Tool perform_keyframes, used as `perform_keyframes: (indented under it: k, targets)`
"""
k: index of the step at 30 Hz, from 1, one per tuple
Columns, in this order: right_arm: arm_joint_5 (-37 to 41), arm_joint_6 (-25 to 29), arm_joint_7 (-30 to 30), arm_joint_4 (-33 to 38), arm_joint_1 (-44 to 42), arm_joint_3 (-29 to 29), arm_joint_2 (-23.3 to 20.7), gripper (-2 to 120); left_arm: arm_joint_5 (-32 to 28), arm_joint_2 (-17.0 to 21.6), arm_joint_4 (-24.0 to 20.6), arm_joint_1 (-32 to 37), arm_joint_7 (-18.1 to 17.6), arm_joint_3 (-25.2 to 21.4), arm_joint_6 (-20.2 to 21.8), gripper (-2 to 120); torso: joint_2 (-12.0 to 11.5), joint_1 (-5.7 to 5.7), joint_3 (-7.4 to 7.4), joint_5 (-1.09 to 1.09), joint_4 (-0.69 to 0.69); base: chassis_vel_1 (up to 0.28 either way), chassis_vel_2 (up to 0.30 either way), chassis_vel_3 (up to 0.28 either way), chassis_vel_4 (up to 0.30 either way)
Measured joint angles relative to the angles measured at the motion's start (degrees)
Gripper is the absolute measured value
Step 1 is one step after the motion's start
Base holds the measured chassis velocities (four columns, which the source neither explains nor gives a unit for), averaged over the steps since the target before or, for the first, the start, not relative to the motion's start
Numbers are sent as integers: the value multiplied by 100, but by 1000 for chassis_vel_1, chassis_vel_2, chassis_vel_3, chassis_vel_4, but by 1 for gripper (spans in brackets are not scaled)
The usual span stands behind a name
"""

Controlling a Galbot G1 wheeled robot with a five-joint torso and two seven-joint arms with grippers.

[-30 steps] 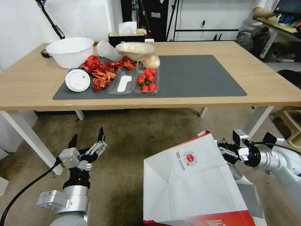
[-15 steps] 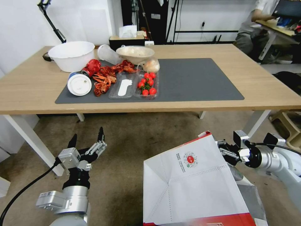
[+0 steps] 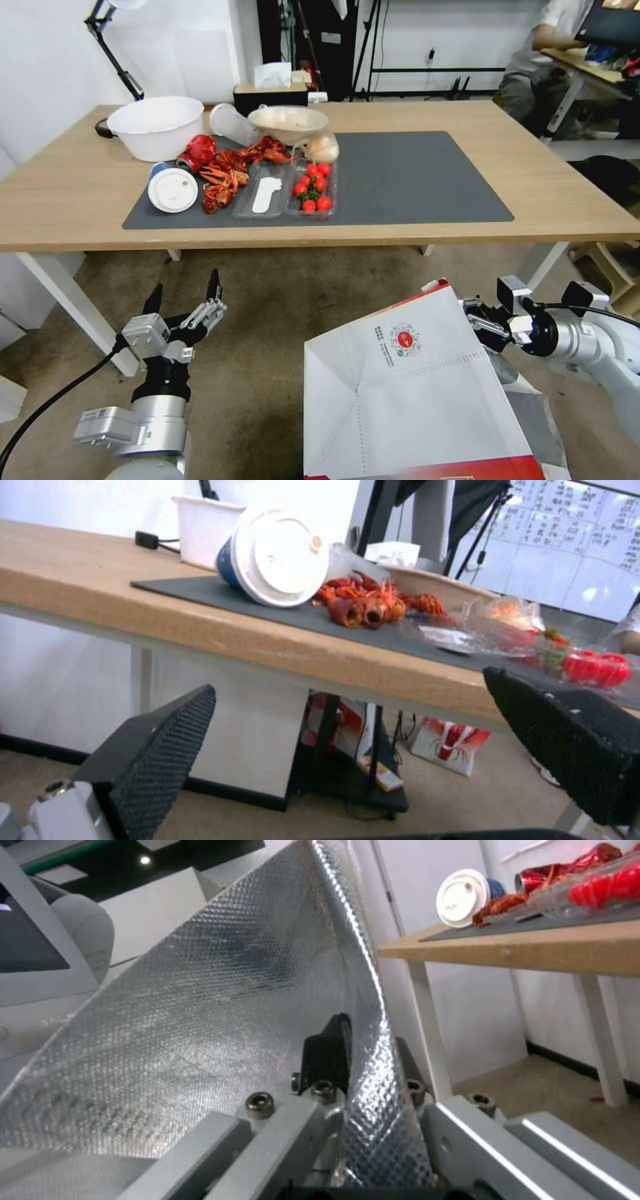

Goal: Pick up the food delivery bag from the floor and place it on the table.

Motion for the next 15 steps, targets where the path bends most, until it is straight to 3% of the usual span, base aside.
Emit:
perform_keyframes:
  k: [15]
  targets:
    - [4, 0, 2, 43, -21, 8, 38, 0, 35, -18, -52, 48, 12, 0, -1, 100, 376, 150, 227, 0, 0, 0, 0, 0, 0]
